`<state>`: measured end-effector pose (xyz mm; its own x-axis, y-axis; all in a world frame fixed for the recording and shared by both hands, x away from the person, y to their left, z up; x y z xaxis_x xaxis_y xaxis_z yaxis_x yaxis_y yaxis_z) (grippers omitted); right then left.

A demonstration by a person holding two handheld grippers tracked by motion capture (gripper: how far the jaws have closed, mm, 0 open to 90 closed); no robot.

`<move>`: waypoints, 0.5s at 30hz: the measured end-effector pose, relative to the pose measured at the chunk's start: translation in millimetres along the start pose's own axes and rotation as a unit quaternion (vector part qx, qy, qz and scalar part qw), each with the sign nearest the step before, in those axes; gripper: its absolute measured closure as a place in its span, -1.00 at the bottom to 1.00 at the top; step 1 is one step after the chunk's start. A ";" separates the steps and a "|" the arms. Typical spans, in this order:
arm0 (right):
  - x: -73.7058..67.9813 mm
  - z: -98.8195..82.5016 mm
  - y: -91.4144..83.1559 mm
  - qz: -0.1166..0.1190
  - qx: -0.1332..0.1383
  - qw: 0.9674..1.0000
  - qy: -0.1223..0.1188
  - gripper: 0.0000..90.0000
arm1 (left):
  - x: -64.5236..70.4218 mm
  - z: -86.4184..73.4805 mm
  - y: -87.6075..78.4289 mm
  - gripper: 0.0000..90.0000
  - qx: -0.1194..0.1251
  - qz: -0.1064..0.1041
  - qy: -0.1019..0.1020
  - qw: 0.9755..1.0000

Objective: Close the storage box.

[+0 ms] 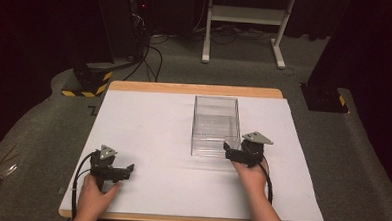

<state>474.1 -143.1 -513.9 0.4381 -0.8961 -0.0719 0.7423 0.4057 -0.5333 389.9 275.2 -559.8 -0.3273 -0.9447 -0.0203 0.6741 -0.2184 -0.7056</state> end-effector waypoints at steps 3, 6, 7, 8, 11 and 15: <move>-0.5 0.1 -3.2 0.001 -0.002 1.000 0.002 -0.72 | 0.0 -0.1 0.0 -0.99 0.000 0.000 0.000 1.000; -0.9 -0.3 -7.6 0.006 -0.002 1.000 -0.002 -0.72 | 0.1 0.2 0.1 -0.99 0.001 0.001 -0.001 1.000; -1.3 -0.7 -9.5 0.006 -0.002 1.000 -0.001 -0.71 | 0.1 0.1 0.1 -0.99 0.001 0.001 -0.002 1.000; -1.6 -1.1 -11.4 0.009 -0.001 1.000 -0.003 -0.71 | 0.2 0.2 0.2 -0.99 0.001 0.000 -0.002 1.000; -2.1 -3.4 -17.6 0.012 0.000 1.000 -0.007 -0.71 | 0.2 0.2 0.1 -0.99 0.001 0.001 -0.002 1.000; -0.4 -8.4 -28.0 0.015 0.003 1.000 -0.006 -0.71 | 0.3 0.2 0.2 -0.99 0.002 0.000 -0.002 1.000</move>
<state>448.9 -155.6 -506.1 0.4673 -0.8807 -0.0775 0.7314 0.4344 -0.5257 390.1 274.8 -559.8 -0.3236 -0.9460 -0.0174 0.6768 -0.2186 -0.7030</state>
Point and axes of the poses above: each handheld gripper's, and its own axes: y roughly forward along the jaws, z roughly out of its top, x roughly to its right, the point moved 7 cm from there along y, roughly forward along the jaws, and after that the axes turned 1 degree about z, right-handed, at the moved point
